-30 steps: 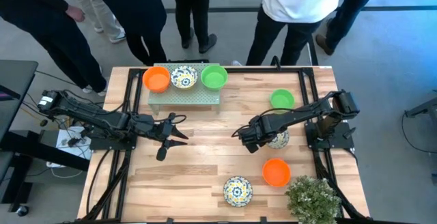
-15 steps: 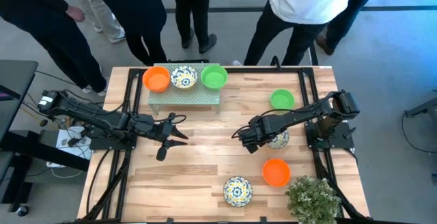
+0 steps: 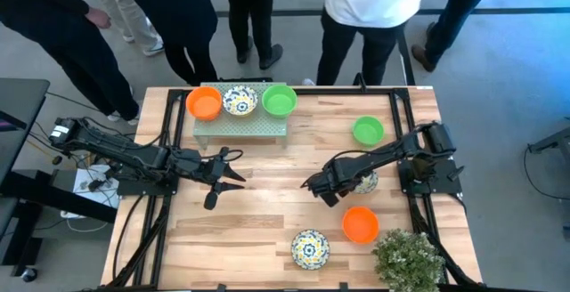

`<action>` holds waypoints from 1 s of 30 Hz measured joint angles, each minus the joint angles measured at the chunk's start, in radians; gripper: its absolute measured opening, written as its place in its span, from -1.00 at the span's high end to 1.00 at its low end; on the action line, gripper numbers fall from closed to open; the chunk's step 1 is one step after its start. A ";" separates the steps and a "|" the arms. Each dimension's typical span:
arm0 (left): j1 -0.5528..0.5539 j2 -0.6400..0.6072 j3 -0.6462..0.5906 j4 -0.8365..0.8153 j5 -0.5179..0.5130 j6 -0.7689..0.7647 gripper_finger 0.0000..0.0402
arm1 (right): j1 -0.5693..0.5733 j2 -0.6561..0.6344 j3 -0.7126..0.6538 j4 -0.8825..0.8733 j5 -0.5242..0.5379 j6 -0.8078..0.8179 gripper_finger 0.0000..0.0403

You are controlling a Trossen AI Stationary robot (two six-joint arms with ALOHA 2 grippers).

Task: Pick & Place Mini bowls
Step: Stack the white patterned bowl on top of the other white patterned bowl on the shelf

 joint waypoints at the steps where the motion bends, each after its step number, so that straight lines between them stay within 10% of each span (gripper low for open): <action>1: 0.000 0.000 0.000 0.000 0.000 0.000 0.52 | 0.000 0.000 0.000 -0.001 0.001 -0.021 0.60; 13: 0.000 0.000 0.000 0.004 0.000 0.000 0.52 | 0.014 -0.006 0.043 -0.047 -0.019 -0.177 0.95; 30: -0.018 0.000 0.000 0.040 0.135 0.006 0.52 | 0.068 -0.006 0.301 0.125 0.005 -0.670 0.91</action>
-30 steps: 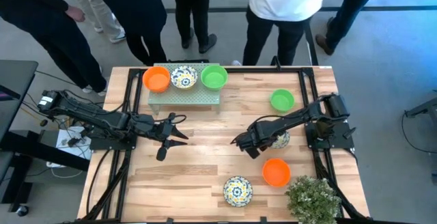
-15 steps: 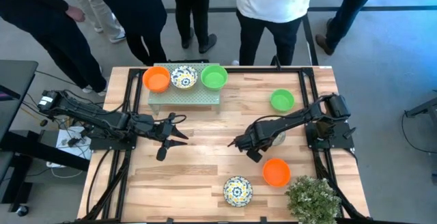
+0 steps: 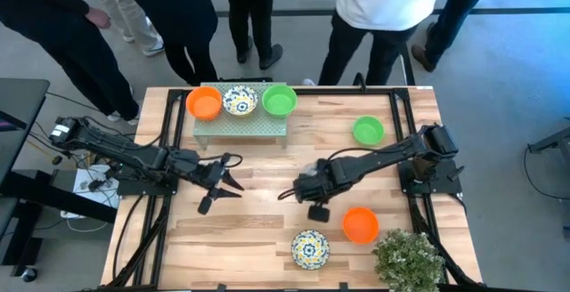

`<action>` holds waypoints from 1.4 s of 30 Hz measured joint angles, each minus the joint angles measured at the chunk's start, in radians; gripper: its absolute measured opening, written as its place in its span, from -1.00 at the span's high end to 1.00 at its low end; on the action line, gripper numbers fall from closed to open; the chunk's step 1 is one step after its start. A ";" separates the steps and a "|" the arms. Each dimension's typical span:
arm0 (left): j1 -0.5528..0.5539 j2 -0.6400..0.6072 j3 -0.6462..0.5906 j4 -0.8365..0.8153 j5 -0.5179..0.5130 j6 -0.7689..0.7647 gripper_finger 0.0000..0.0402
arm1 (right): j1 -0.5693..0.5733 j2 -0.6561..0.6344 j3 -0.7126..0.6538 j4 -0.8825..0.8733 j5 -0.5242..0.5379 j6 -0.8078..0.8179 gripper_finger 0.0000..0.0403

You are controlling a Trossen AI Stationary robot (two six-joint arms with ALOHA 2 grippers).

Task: Pick & Place Mini bowls
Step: Stack the white patterned bowl on top of the other white patterned bowl on the shelf

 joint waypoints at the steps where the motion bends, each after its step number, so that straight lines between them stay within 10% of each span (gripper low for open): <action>1: -0.005 0.000 0.000 0.008 0.000 0.003 0.52 | 0.005 0.000 0.008 0.052 -0.007 -0.047 0.91; 13: -0.019 0.037 0.013 0.181 0.082 0.160 0.52 | -0.041 0.002 0.013 0.416 -0.158 -0.442 0.94; 42: 0.237 0.531 0.301 0.094 0.399 0.165 0.52 | -0.101 0.004 0.012 0.394 -0.246 -0.637 0.94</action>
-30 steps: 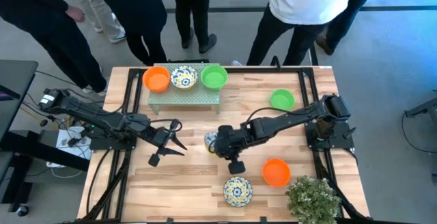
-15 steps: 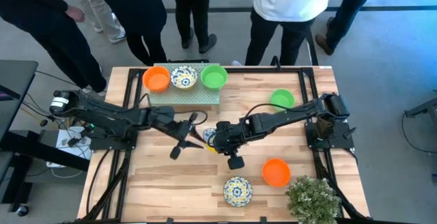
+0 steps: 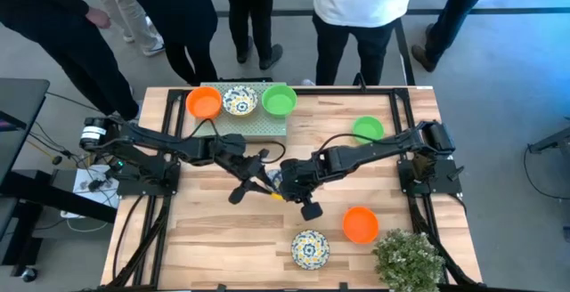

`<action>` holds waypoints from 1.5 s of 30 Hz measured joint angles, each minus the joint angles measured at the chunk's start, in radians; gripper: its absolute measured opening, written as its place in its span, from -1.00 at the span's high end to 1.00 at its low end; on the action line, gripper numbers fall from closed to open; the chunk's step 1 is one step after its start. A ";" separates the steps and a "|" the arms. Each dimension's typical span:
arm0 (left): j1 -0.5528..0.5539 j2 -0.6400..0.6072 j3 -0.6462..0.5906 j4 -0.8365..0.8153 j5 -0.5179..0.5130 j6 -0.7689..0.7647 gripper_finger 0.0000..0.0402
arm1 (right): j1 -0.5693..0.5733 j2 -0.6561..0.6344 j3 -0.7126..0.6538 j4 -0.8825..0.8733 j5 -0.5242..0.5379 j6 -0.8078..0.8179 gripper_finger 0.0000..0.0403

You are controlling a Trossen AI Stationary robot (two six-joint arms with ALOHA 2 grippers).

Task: Pick & Place Mini bowls
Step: Stack the white patterned bowl on top of the other white patterned bowl on the shelf

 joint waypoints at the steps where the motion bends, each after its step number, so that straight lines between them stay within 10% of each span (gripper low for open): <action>1: 0.000 0.000 0.000 0.000 0.004 0.000 0.52 | -0.001 0.000 0.000 0.001 -0.013 -0.012 0.94; 23: 0.002 -0.001 0.001 -0.005 0.057 0.073 0.60 | -0.082 -0.001 0.090 -0.071 -0.193 -0.124 0.89; 30: 0.000 0.001 -0.002 -0.019 0.060 0.072 0.92 | -0.087 -0.005 0.094 -0.051 -0.190 -0.102 0.73; 45: -0.101 -0.001 -0.002 -0.089 -0.003 -0.047 0.90 | -0.080 -0.006 0.145 -0.075 -0.193 -0.033 0.28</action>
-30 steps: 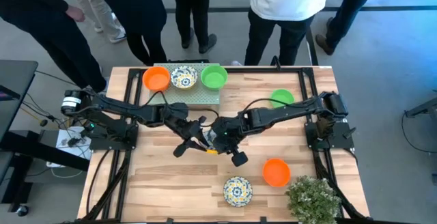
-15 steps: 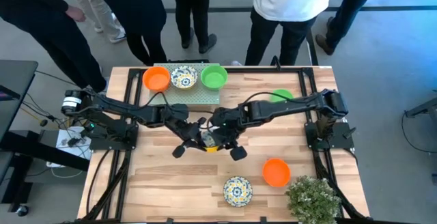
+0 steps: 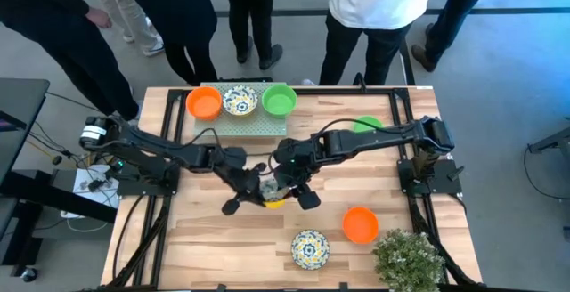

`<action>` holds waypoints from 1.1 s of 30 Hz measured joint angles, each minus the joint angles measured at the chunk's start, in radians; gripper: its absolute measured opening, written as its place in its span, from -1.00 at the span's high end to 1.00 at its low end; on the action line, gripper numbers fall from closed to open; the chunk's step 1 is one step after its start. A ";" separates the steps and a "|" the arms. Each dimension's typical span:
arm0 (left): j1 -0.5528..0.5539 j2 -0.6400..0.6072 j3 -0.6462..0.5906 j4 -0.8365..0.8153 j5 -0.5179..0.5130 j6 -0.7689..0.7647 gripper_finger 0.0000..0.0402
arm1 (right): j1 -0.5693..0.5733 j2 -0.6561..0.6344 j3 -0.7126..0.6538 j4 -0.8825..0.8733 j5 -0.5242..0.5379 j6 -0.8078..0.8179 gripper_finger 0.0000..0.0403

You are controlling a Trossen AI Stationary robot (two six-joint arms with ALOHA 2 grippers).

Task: Pick & Place Mini bowls
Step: Stack the white patterned bowl on top of the other white patterned bowl on the shelf

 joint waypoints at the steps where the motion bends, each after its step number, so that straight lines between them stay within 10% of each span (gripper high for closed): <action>1: -0.025 -0.009 0.001 -0.030 -0.035 -0.016 0.90 | 0.001 0.000 0.003 -0.004 0.001 0.000 0.26; 11: -0.250 -0.290 -0.001 -0.416 -0.512 -0.019 0.92 | 0.000 0.001 -0.002 -0.022 0.009 0.035 0.21; 21: -0.202 -0.568 0.105 -0.619 -1.045 0.279 0.93 | -0.007 0.002 -0.003 0.040 0.026 0.042 0.25; 27: 0.046 -0.531 0.245 -0.650 -1.046 0.353 0.93 | -0.020 0.002 -0.004 0.054 0.028 0.042 0.25; 33: 0.332 -0.445 0.310 -0.720 -0.682 0.380 0.93 | -0.039 0.002 -0.004 0.058 0.028 0.042 0.25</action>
